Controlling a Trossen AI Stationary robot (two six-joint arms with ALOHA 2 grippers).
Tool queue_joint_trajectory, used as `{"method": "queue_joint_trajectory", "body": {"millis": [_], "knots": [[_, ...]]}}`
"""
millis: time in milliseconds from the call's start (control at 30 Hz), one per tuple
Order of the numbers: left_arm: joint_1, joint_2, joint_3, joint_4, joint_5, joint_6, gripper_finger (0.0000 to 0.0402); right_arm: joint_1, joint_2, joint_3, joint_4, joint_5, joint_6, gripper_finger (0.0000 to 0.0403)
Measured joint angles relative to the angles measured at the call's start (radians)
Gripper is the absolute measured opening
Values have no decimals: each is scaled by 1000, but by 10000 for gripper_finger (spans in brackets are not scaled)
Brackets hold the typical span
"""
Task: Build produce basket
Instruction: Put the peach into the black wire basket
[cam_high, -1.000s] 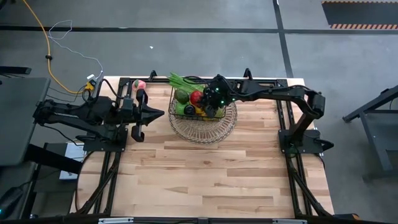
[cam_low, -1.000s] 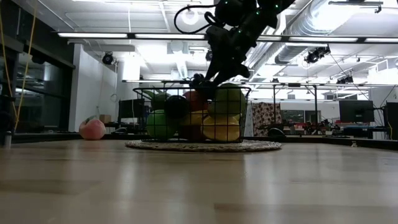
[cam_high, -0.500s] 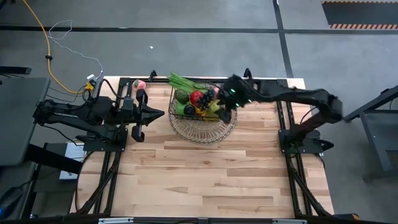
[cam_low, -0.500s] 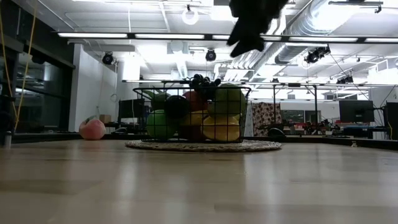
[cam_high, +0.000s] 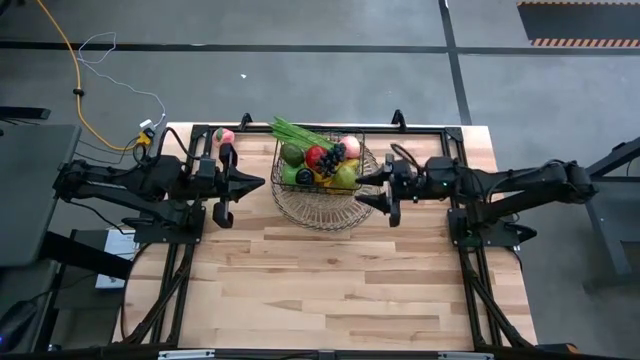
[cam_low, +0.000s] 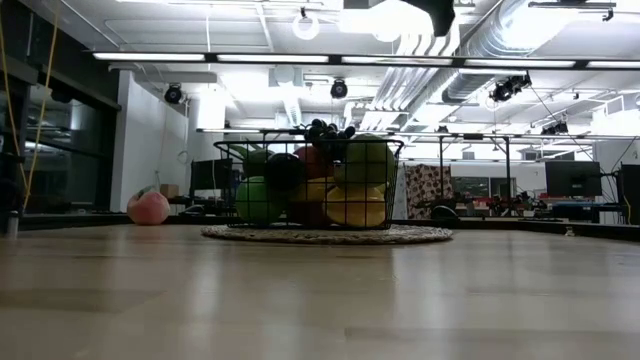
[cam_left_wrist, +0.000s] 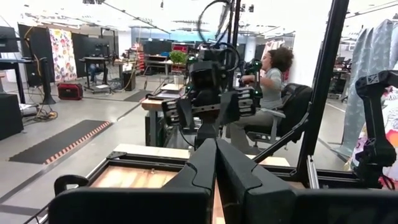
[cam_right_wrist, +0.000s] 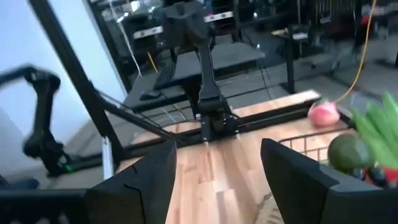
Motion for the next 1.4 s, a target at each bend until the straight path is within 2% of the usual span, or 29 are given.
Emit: {"method": "queue_joint_trajectory", "body": {"millis": [133, 667, 800, 1000, 1033, 1167, 1267, 1400], "knots": [[0, 0, 0, -4, -2, 1, 0, 23, -1, -2, 1, 13, -106, 224], [0, 0, 0, -7, -2, 0, 3, 25, 3, -2, 1, 11, -109, 219], [0, 0, 0, -7, -2, 0, 5, 25, 3, -2, -14, 7, -92, 174], [0, 0, 0, -7, -2, -1, 5, 25, 3, -2, -39, -27, -94, 27], [0, 0, 0, -7, -2, -1, 5, 25, 3, -2, -41, -32, -101, 14], [0, 0, 0, -7, -2, -2, 6, 25, 3, -2, -41, -37, -86, 20], [0, 0, 0, -6, -2, -2, 6, 25, 3, -2, -41, -45, -91, 5], [0, 0, 0, -6, -3, -2, 6, 25, 3, -2, -41, -46, -86, 4]]}}
